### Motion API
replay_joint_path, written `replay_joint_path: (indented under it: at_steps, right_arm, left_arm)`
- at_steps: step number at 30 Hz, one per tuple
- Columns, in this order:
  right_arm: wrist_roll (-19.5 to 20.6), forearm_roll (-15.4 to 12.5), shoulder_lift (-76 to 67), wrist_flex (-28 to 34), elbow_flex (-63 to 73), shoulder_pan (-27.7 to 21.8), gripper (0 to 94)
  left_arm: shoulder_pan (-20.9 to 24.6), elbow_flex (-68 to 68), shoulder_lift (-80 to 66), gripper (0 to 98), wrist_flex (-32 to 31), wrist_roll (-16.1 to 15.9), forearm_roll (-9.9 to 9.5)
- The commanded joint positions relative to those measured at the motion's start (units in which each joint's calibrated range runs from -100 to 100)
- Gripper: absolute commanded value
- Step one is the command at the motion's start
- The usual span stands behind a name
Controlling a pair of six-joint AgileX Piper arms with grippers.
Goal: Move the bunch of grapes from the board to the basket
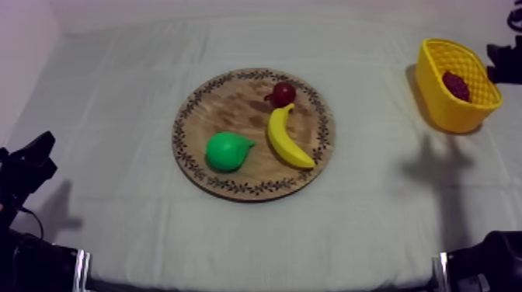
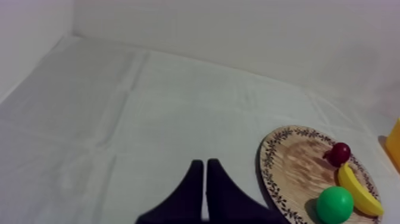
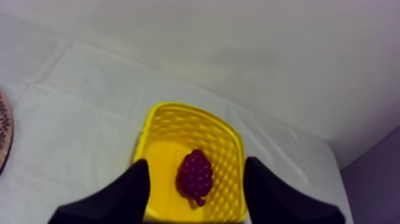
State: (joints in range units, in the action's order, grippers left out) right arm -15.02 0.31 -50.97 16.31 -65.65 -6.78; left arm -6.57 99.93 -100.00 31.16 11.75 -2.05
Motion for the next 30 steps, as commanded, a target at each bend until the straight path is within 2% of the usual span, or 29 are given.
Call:
replay_joint_path:
  at_steps: [1, 5, 9, 16, 21, 30]
  right_arm:
    - [0.8, 0.8, -7.0, 1.1, -4.7, 0.9, 44.9]
    - [3.4, 2.5, -13.5, 3.3, -9.9, 2.4, 43.9]
    - [4.9, 3.2, -19.1, 5.7, -14.5, 3.5, 37.1]
    - [6.3, 2.8, -26.7, 9.1, -21.9, 4.7, 23.9]
    - [8.1, 3.0, -30.6, 11.6, -25.3, 5.2, 10.9]
    - [7.8, 1.3, -37.3, 16.3, -31.2, 5.4, 3.1]
  left_arm:
    - [0.0, 0.0, 0.0, 0.1, 0.0, 0.0, -0.02]
    - [0.0, 0.0, 0.0, 0.1, 0.0, 0.0, -0.02]
    - [0.0, 0.0, 0.0, 0.1, 0.0, 0.0, -0.02]
    - [0.0, 0.0, 0.0, 0.1, 0.0, 0.0, -0.02]
    - [0.0, 0.0, 0.0, 0.1, 0.0, 0.0, -0.02]
    - [0.0, 0.0, 0.0, 0.1, 0.0, 0.0, -0.02]
